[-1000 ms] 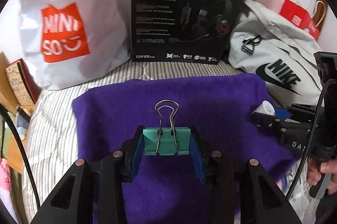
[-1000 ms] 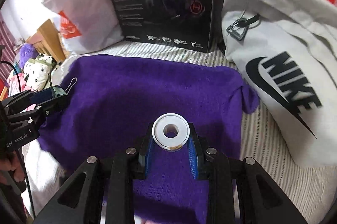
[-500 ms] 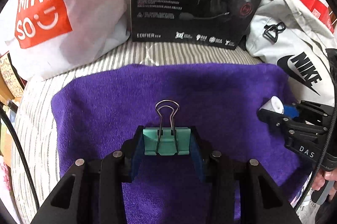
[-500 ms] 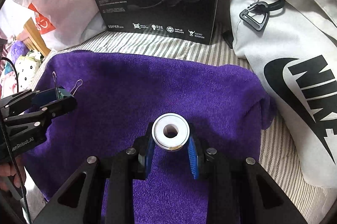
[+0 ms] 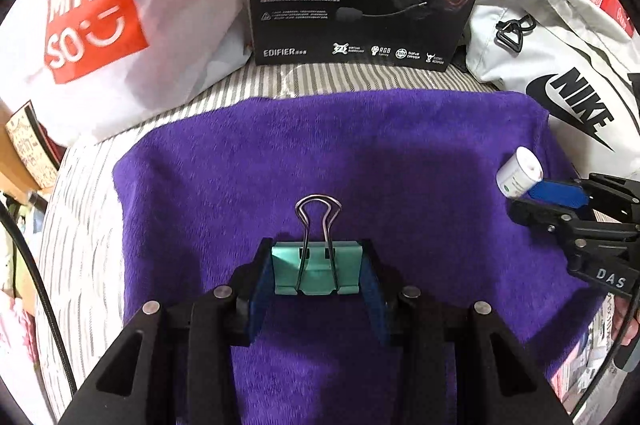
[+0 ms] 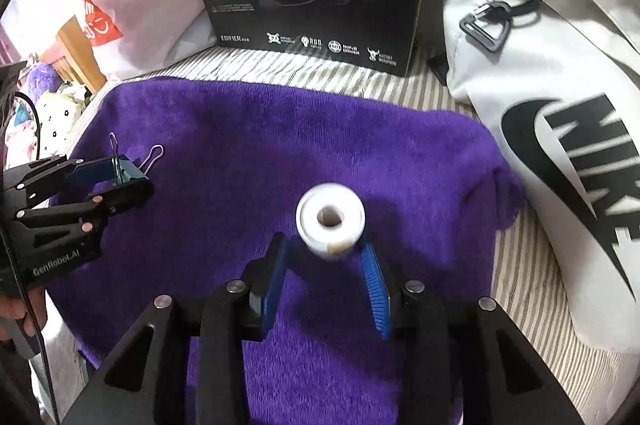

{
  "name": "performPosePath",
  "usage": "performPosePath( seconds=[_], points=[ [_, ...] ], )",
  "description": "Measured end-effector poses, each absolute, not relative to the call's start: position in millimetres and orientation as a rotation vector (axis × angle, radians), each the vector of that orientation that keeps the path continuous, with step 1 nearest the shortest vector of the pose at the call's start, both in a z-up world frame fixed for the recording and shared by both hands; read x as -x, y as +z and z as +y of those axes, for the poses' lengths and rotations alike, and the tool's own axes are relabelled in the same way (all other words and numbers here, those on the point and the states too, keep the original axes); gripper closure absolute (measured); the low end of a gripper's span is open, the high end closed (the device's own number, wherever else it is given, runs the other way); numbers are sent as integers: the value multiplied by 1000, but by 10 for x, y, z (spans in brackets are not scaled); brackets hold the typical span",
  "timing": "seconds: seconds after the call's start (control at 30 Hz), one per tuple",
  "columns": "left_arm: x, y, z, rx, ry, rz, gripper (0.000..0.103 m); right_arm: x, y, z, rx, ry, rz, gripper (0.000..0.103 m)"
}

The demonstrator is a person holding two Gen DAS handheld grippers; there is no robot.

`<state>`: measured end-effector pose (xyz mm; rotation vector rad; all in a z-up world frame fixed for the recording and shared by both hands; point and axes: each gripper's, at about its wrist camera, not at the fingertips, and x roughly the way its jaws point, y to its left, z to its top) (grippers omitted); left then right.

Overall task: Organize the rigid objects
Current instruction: 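Carry the clip and tape roll over the purple towel, releasing the tape with the right tool, then lower the green clip onto the purple towel and open the left tool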

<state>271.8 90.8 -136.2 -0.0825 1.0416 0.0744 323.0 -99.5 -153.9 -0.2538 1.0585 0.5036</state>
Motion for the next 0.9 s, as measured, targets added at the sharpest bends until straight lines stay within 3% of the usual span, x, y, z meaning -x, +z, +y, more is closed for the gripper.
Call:
performPosePath(
  seconds=[0.57,0.9],
  points=[
    [-2015,-1193,872,142,77,1028,64,-2206,-1080,-1438,195,508,983,65],
    [-2053,-1361,859,122,90,1064,64,-1803,-1038,-1646,166,508,988,65]
  ],
)
